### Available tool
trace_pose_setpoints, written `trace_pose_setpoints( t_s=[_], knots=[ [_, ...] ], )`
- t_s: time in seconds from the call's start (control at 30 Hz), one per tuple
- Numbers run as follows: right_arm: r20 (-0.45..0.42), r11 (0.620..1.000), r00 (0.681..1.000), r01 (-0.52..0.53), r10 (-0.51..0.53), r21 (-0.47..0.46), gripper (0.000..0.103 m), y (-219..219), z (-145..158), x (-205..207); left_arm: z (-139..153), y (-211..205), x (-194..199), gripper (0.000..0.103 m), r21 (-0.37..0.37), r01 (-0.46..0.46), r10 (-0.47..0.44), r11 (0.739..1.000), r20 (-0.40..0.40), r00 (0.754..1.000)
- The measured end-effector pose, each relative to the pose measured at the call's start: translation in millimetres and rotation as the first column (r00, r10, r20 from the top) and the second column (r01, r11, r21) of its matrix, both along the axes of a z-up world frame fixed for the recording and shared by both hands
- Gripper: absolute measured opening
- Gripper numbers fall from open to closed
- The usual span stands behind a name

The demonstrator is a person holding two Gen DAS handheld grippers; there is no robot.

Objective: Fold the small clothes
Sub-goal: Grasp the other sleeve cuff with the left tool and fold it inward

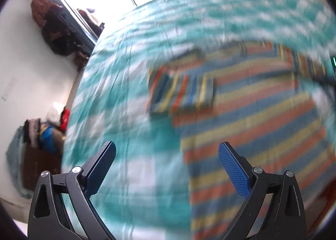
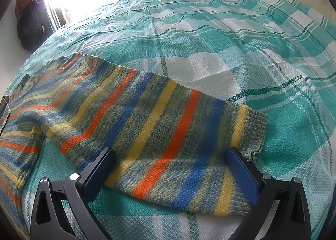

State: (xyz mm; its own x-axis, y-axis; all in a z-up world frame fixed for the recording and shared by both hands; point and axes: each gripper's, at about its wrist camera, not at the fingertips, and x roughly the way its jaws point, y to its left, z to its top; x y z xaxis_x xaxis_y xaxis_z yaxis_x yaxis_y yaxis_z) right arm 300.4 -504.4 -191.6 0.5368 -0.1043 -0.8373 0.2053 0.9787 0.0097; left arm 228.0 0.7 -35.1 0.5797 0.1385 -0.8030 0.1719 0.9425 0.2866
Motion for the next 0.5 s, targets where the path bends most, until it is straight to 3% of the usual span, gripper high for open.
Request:
trace_pose_setpoints(
  t_s=[0.07,0.17,0.23,0.27,0.3,0.37,0.4,0.5],
  knots=[
    [0.0,1.0,1.0,0.0,0.0,0.0,0.103,0,0,0,-18,-23,30,0.099,0.022,0.057,-0.058,0.998,0.047,0.997],
    [0.0,1.0,1.0,0.0,0.0,0.0,0.103,0,0,0,-79,-65,67,0.098,0.174,0.192,-0.194,0.966,-0.005,0.981],
    [0.0,1.0,1.0,0.0,0.0,0.0,0.103,-1,0,-1,-126,-75,88,0.077,0.258,0.22,-0.212,0.941,-0.058,0.976],
    [0.0,1.0,1.0,0.0,0.0,0.0,0.103,-1,0,-1,-141,-74,96,0.07,0.261,0.218,-0.203,0.94,-0.084,0.976],
    [0.0,1.0,1.0,0.0,0.0,0.0,0.103,-1,0,0,-153,-70,104,0.057,0.232,0.215,-0.194,0.949,-0.108,0.975],
    [0.0,1.0,1.0,0.0,0.0,0.0,0.103,1,0,1,-154,-61,110,0.012,0.18,0.204,-0.189,0.962,-0.1,0.977],
    [0.001,1.0,1.0,0.0,0.0,0.0,0.103,0,0,0,-150,-56,112,0.006,0.178,0.182,-0.167,0.967,-0.097,0.981],
    [0.001,1.0,1.0,0.0,0.0,0.0,0.103,0,0,0,-106,-2,116,0.006,-0.034,0.026,-0.026,0.999,0.0,1.0]
  ],
)
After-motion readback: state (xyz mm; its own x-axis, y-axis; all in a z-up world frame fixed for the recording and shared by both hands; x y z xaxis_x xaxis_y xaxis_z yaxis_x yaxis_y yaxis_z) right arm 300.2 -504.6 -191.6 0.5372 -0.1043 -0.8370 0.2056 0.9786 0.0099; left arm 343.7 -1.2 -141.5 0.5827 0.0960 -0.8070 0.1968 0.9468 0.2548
